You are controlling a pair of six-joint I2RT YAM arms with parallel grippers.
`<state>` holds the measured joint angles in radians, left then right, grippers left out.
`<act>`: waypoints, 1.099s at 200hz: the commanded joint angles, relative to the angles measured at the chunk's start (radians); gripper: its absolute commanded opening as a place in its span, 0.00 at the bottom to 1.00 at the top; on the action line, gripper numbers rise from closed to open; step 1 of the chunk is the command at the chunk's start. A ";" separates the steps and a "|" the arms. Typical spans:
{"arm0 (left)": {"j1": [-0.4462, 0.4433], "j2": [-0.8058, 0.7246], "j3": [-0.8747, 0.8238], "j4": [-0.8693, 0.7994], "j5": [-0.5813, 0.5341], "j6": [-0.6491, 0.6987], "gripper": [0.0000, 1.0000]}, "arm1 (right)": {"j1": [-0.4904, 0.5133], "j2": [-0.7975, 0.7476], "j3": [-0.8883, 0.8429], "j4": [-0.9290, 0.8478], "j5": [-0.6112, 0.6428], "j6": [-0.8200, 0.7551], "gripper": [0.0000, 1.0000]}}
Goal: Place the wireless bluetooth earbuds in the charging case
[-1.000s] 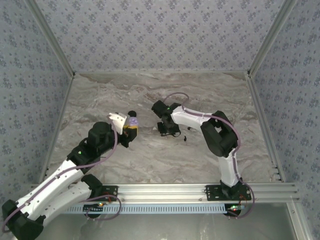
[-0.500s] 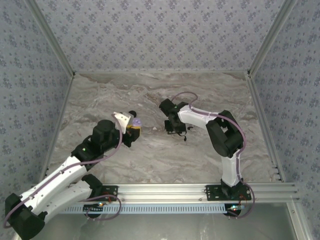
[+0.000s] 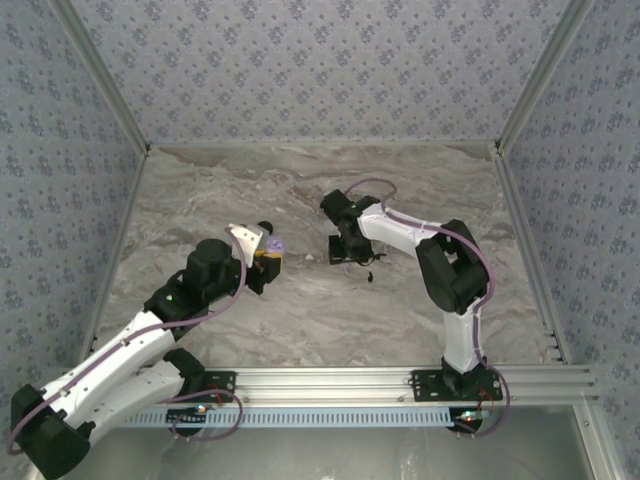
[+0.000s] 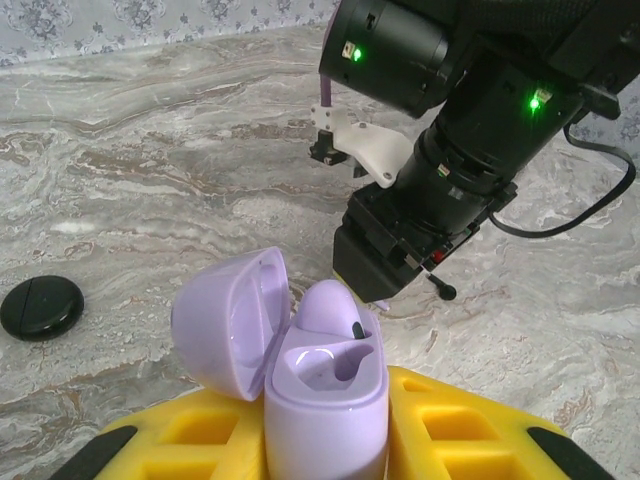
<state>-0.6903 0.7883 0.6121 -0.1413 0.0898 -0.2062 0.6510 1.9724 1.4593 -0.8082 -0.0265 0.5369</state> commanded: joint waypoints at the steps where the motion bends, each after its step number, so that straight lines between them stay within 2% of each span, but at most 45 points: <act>1: -0.005 -0.003 0.032 0.034 0.017 0.006 0.28 | -0.009 0.018 0.061 -0.101 -0.026 -0.030 0.47; 43: -0.005 -0.001 0.032 0.035 0.016 0.006 0.28 | -0.019 0.056 0.091 -0.137 -0.031 -0.028 0.40; 220: -0.006 0.002 0.029 0.036 0.017 0.005 0.29 | -0.026 0.131 0.115 -0.138 -0.038 -0.030 0.36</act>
<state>-0.6903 0.7883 0.6125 -0.1307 0.0898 -0.2062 0.6323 2.0846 1.5436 -0.9142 -0.0528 0.5144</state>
